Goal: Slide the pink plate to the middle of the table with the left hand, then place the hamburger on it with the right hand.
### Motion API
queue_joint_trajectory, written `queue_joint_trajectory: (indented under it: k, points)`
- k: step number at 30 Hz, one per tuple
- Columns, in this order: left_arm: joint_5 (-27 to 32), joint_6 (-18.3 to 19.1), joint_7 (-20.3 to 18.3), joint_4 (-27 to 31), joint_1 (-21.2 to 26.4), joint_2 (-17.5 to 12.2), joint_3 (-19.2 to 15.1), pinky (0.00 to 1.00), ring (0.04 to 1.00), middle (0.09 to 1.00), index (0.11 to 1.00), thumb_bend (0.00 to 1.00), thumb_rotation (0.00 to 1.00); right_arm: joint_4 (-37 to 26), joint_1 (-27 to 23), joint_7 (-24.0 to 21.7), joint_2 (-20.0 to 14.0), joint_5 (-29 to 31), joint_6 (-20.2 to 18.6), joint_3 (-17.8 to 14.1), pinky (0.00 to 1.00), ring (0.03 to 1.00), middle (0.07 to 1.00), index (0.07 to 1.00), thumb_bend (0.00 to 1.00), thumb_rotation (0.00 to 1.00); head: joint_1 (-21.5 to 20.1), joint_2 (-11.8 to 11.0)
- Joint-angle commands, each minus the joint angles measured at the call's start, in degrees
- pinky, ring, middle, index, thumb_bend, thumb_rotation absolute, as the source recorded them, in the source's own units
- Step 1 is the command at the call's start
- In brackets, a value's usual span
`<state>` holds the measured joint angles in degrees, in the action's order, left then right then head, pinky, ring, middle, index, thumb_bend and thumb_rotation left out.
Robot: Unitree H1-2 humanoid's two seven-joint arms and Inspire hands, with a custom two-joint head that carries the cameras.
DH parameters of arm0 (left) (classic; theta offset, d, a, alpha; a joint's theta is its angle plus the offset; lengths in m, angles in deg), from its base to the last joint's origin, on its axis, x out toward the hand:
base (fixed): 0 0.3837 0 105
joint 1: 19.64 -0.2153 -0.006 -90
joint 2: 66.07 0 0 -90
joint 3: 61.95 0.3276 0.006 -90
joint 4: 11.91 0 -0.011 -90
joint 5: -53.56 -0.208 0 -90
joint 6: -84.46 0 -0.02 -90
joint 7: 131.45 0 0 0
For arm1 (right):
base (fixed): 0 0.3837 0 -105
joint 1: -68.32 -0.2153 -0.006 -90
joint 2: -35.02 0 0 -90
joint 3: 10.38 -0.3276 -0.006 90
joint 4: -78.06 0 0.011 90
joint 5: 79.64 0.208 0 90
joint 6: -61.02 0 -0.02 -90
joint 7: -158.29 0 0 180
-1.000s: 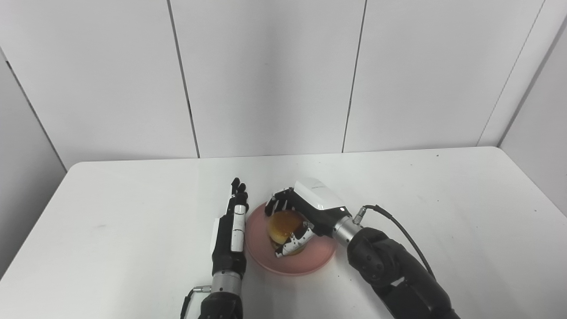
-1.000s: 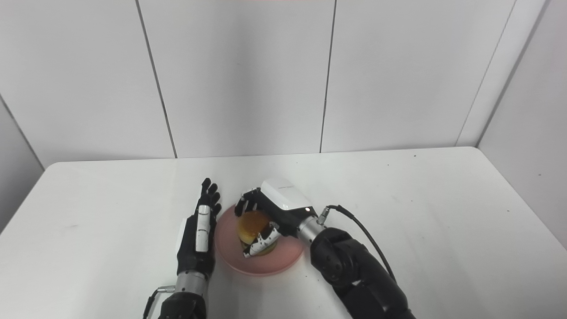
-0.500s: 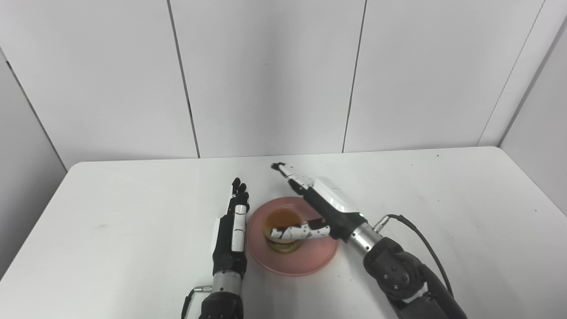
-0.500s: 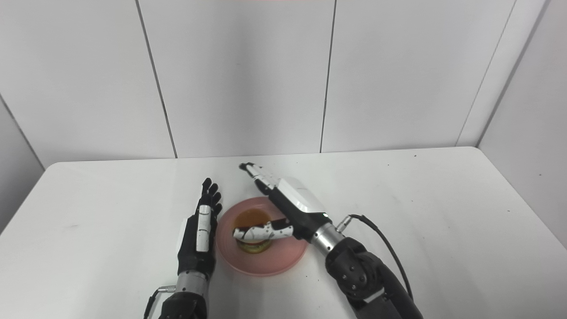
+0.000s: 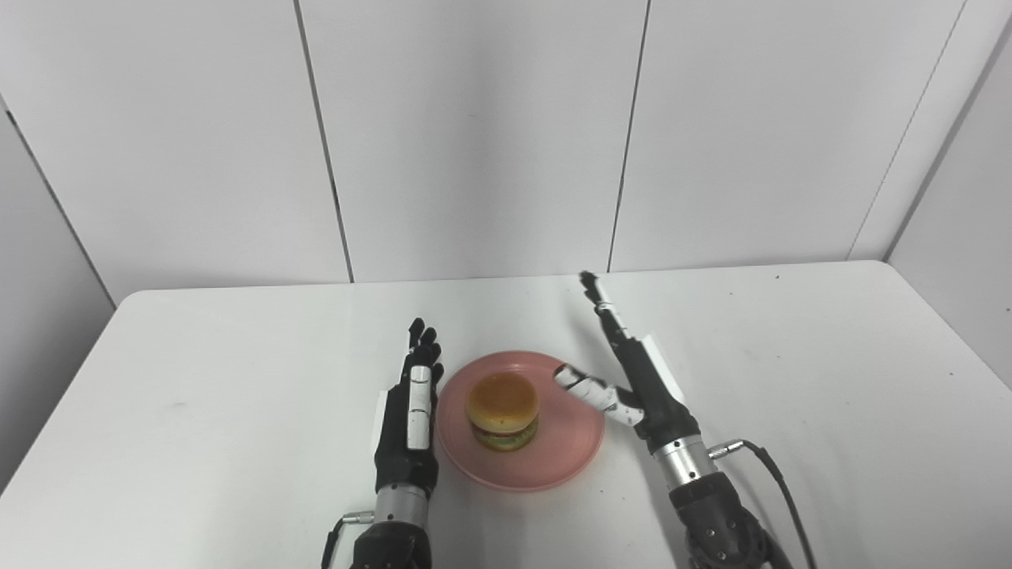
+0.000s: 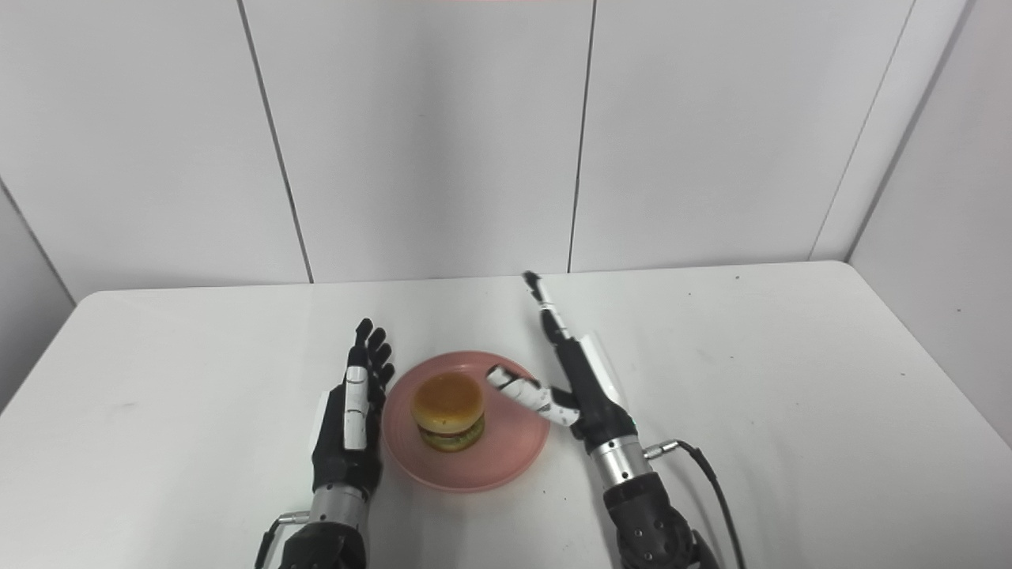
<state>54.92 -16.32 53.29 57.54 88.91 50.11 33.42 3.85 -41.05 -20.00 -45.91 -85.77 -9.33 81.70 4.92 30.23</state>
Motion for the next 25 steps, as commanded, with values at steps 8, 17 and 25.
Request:
queue_joint_trajectory:
  k: [8,17,25]
  points:
    - [-0.4,-3.3,-0.5,-2.3,-3.1,0.3,0.2,1.0,1.0,1.0,1.0,0.68,1.0,-5.9,0.4,-5.0,3.5,15.6,-7.3,-2.5,1.0,1.0,1.0,1.0,0.7,0.87,-0.3,0.2]
    - [-0.9,-2.1,-0.7,-1.6,-3.2,-0.1,0.6,1.0,1.0,1.0,1.0,0.69,1.0,-7.6,1.3,-5.4,4.2,15.2,-12.5,-1.5,1.0,1.0,1.0,1.0,0.61,0.9,-1.3,0.2]
    - [0.4,0.0,-3.8,-0.5,-3.7,-1.6,0.4,1.0,1.0,1.0,1.0,0.73,1.0,-9.3,2.0,-3.5,5.6,11.4,-14.9,-0.8,1.0,1.0,1.0,1.0,0.53,0.92,-3.7,0.2]
